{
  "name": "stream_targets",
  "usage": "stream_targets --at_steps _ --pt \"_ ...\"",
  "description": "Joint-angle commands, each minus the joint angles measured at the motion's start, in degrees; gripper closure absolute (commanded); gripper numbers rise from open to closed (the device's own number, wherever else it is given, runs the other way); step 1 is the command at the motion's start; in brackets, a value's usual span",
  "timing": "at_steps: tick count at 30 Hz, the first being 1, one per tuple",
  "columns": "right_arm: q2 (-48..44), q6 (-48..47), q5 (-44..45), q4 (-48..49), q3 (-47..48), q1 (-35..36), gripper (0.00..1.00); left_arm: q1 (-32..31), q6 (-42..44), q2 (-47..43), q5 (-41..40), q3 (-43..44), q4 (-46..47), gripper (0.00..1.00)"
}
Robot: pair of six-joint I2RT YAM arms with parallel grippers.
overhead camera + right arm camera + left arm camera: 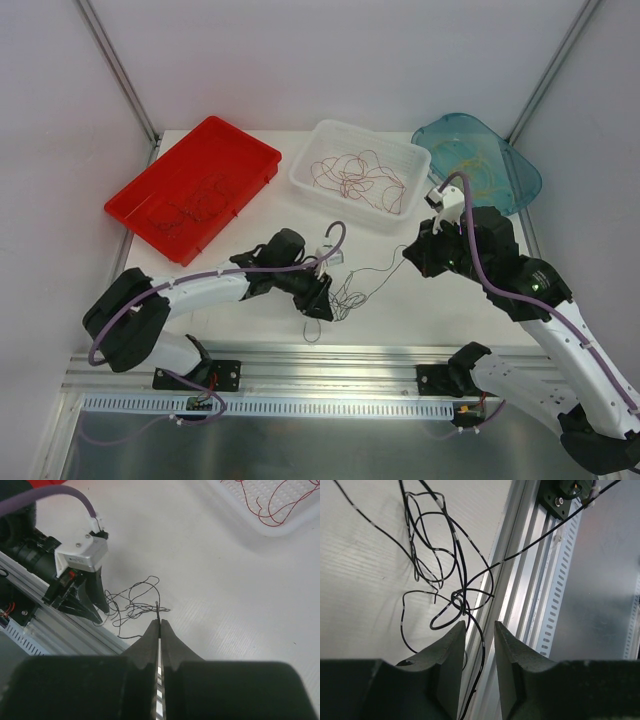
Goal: Untangle the cables
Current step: Untie the cable.
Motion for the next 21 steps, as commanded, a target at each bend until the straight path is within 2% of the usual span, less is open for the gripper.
stream_targets --at_steps 1,4,5,8,13,18,21 --pt "-0.9 -1.4 2.8 -0.3 0.1 -0.3 0.99 2.5 0.7 -4.4 1.1 -1.6 -1.1 0.71" --pt "-0.9 -1.8 3.3 -0.9 0.0 -0.3 0.99 3.5 0.3 -6.7 0.4 -2.4 -1.5 0.76" --pt "-1.0 -1.8 3.3 -0.9 0.0 -0.2 0.99 3.6 0.3 -7.2 0.1 -2.5 -1.6 0.87" --pt "-1.1 -2.1 4.2 -1.0 0.0 -0.3 0.99 4.3 0.1 -8.2 -0.9 -2.3 -1.9 0.96" --pt "-1.5 -3.1 12.0 -4.2 1.1 -0.4 0.99 7.0 -2.5 -11.3 -7.7 -2.8 -5.0 1.0" --pt "-2.0 -2.7 19.9 -7.7 2.3 -2.1 0.99 13.4 -6.9 -16.0 -20.0 -1.9 -13.7 1.0" --pt "-1.8 -2.2 23.4 -9.9 3.8 -3.2 0.99 16.3 -8.6 -19.1 -24.5 -1.0 -18.6 1.0"
